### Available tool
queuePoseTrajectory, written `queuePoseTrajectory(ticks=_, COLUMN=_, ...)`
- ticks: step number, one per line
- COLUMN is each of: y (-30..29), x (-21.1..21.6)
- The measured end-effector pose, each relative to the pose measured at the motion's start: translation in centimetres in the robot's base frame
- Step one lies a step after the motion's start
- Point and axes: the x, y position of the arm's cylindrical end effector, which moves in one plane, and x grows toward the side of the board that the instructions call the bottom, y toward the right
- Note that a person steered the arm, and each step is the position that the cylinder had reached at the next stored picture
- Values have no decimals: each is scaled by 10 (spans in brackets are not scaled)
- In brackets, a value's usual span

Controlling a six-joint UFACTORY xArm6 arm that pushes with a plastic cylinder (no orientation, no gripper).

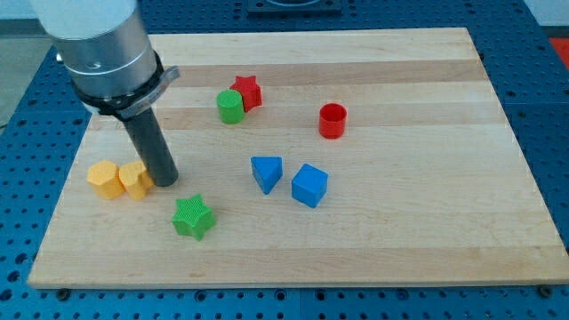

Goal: Slide the blue cube along with the blue triangle to the center

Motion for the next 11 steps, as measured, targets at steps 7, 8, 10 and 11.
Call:
queuePoseTrajectory(ticks=7, y=83, x=-74)
queuePoseTrajectory(ticks=8, y=85, x=-74)
queuePoseTrajectory(ticks=10, y=87, x=-62)
queuePoseTrajectory(ticks=11, y=105, x=-46)
